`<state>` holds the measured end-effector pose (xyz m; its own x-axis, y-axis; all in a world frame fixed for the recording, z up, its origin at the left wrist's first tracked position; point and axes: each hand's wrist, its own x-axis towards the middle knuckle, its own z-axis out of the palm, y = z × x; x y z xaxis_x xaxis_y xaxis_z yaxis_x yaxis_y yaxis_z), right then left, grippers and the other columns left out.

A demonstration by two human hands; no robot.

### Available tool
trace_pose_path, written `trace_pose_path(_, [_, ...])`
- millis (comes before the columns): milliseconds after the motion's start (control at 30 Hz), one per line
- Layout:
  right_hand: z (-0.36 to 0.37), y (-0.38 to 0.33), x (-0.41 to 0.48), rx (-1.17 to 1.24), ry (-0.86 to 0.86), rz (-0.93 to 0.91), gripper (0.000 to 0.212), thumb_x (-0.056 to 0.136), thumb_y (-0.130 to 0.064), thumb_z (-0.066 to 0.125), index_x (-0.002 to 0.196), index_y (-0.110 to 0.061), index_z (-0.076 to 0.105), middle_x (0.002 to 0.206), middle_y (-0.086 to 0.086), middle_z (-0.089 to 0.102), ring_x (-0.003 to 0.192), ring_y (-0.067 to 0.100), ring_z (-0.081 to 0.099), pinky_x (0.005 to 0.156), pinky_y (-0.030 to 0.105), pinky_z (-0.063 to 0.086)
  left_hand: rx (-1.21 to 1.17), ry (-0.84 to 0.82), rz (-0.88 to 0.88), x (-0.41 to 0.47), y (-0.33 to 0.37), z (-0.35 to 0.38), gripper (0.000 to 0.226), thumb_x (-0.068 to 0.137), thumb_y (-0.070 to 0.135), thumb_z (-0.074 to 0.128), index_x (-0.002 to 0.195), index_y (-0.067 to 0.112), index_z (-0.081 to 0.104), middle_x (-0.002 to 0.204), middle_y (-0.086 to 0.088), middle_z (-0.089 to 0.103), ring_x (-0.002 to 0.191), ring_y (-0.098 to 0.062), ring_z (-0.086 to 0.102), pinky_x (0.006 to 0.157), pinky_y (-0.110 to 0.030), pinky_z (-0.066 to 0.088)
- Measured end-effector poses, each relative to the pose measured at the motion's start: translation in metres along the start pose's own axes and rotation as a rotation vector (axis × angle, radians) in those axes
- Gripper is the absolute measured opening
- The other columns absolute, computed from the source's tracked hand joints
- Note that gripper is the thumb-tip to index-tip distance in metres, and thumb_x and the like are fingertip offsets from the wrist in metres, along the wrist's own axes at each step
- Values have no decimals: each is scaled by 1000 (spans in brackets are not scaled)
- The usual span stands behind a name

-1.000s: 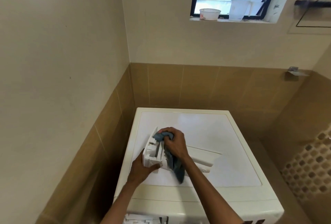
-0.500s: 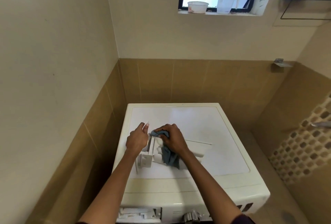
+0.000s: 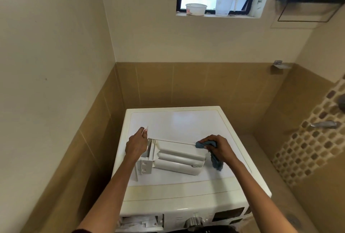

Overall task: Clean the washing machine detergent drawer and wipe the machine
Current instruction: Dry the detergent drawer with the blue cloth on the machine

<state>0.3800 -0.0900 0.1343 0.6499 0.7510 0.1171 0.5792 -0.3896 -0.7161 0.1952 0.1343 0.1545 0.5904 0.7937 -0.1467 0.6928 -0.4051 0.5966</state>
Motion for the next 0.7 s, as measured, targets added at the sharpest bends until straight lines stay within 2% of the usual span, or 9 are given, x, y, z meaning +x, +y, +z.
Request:
trace_pose_path(167, [-2, -2, 1, -51, -17, 25, 26, 82, 7, 60, 93, -13, 72, 90, -2, 68, 85, 17, 64, 65, 1, 43, -103, -39, -10, -3, 0, -5, 46, 101, 39, 26, 135, 13, 42, 132, -14, 55, 120, -34, 51, 98, -41, 38])
trace_pose_path(333, [15, -51, 14, -66, 107, -165, 24, 81, 1, 63, 100, -11, 72, 93, 0, 68, 80, 4, 55, 74, -2, 33, 5, 59, 38, -5, 13, -14, 41, 101, 26, 34, 130, 2, 51, 131, -17, 55, 122, -32, 49, 97, -37, 39])
trace_pose_path(433, [37, -75, 26, -51, 13, -229, 26, 80, -2, 62, 104, -10, 70, 96, 7, 70, 85, 12, 58, 72, -1, 33, -30, 114, 70, -4, 27, -24, 39, 100, 24, 39, 126, -1, 55, 130, -19, 56, 120, -33, 51, 95, -37, 40])
trace_pose_path(567, [44, -65, 22, 16, -18, -162, 25, 80, -3, 64, 102, -14, 69, 101, -3, 70, 93, 10, 60, 78, 4, 38, -57, 218, 139, 5, 33, -49, 37, 98, 26, 44, 123, 3, 60, 125, -19, 58, 114, -34, 55, 92, -37, 43])
trace_pose_path(700, [36, -17, 0, -5, -54, 37, 25, 81, 7, 59, 88, -16, 66, 89, -2, 67, 86, 17, 63, 65, 0, 40, -4, 277, 191, 4, 35, -70, 34, 97, 26, 46, 118, 5, 63, 114, -20, 54, 103, -36, 56, 87, -38, 43])
